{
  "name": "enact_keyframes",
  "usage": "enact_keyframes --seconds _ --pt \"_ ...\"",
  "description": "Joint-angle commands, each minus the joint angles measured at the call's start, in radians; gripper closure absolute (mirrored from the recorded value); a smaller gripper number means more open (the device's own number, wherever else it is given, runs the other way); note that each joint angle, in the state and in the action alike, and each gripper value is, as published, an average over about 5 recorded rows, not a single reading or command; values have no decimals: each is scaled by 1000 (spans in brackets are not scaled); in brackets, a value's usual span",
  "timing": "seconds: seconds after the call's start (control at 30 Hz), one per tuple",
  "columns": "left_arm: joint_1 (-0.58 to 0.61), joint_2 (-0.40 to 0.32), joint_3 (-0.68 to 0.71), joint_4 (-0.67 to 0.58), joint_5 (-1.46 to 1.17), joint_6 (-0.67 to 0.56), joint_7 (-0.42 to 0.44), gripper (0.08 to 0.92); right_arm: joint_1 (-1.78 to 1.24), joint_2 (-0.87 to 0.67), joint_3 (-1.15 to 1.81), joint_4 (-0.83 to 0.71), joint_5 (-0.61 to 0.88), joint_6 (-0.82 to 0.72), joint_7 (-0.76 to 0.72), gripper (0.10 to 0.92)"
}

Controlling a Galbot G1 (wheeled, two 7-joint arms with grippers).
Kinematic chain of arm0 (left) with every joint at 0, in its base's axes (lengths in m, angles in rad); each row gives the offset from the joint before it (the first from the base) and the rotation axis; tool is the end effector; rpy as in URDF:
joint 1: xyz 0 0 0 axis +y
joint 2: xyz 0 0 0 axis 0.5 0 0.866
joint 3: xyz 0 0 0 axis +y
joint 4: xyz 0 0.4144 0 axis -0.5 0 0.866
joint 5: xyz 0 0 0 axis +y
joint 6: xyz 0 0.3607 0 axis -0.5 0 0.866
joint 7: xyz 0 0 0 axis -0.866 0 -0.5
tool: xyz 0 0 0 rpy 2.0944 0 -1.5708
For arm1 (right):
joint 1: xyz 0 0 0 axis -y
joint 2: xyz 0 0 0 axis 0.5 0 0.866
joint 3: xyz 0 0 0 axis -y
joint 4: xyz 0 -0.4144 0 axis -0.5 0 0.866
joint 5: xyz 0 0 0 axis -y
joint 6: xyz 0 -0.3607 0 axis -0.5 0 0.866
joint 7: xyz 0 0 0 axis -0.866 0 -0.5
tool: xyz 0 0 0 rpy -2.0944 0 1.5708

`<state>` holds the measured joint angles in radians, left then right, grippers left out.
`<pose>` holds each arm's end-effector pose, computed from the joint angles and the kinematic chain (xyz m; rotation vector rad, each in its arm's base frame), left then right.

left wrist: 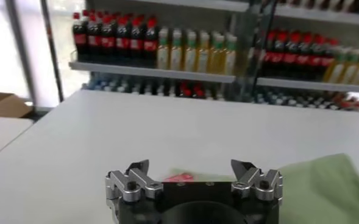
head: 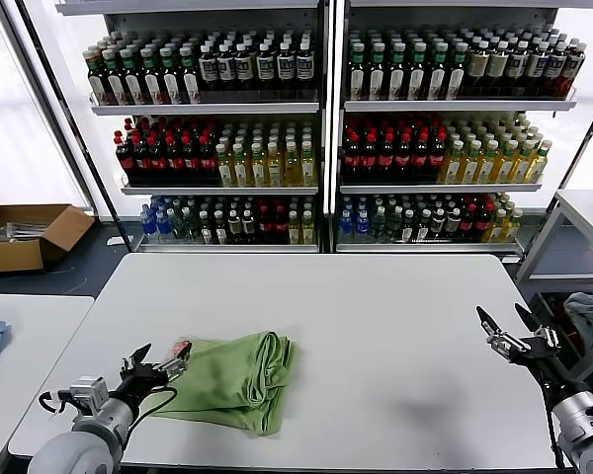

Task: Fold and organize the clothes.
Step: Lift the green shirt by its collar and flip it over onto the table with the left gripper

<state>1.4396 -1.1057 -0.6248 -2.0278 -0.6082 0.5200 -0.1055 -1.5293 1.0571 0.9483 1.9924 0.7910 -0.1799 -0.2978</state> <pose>0.2159 0.1437 -0.3204 -0.0706 -2.6677 0.1128 0.1889 -0.2492 -0.2859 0.2958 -3.0656 -0.2664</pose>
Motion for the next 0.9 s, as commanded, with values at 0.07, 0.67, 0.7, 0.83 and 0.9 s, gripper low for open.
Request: enact_keyframes --seconds 0.07,0.67,0.7,0.83,0.9 --pt "-44 -46 37 122 73 0 -43 177 2 2 -3 0 -3 0 0 203" --pt "-11 -126 98 109 134 -15 -25 177 -2 6 -1 2 -6 4 2 203" --pt "-10 -127 97 110 132 -18 -23 177 -1 5 -1 1 -6 4 3 203" --pt "0 -129 93 110 125 -31 -9 191 1 5 -1 -2 -5 6 5 203" --pt "6 -130 94 108 124 -35 -2 222 2 4 -1 -3 -5 6 5 203"
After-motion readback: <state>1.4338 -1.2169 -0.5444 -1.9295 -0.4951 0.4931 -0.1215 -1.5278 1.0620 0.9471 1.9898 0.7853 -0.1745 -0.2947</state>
